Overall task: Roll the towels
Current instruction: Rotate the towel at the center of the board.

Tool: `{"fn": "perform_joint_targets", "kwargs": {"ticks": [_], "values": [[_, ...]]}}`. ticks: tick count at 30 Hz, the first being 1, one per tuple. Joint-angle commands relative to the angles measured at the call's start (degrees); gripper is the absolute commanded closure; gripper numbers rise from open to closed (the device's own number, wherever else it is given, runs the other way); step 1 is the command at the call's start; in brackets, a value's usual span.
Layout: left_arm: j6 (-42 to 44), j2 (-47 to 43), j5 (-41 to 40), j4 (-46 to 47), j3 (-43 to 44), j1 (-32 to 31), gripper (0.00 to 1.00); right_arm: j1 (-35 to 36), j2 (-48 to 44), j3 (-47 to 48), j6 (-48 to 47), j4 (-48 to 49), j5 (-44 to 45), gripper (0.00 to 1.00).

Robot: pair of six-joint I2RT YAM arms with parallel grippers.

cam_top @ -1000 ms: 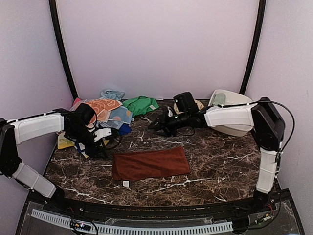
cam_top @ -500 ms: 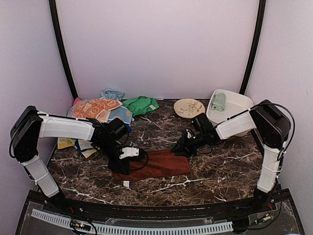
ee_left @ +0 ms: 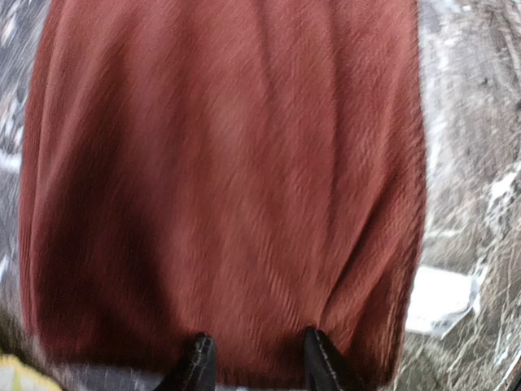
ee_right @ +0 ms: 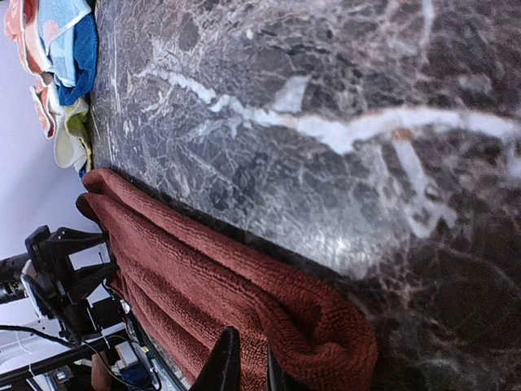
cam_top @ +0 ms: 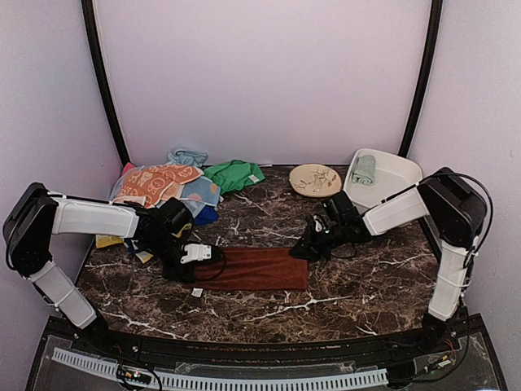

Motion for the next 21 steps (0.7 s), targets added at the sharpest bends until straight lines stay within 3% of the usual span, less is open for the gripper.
{"fn": "perform_joint_targets", "kwargs": {"ticks": [1,5,10,15,21], "values": [[1.05,-3.74,-1.71,-8.88,3.11,1.12,0.57,0.52,-1.78,-5.81,0.74,-2.02,6.19,0.85],[-1.23,-4.88,3.12,-12.78,7.91,1.13,0.46,3.81,-3.79,-8.08,6.63,1.76,7.41,0.84],[-3.86,-3.92,5.30,-12.90,12.34,1.14,0.44,7.63,-7.96,-8.71,9.15,0.59,10.78,0.84],[-9.15,0.46,-0.45,-3.60,12.85,1.23,0.51,8.13,-13.44,-8.23,7.52,-5.57,14.32,0.83],[-12.34,9.22,-8.98,1.13,14.15,1.54,0.61,8.17,-14.52,-2.26,2.11,-15.02,18.21,0.82]]}}
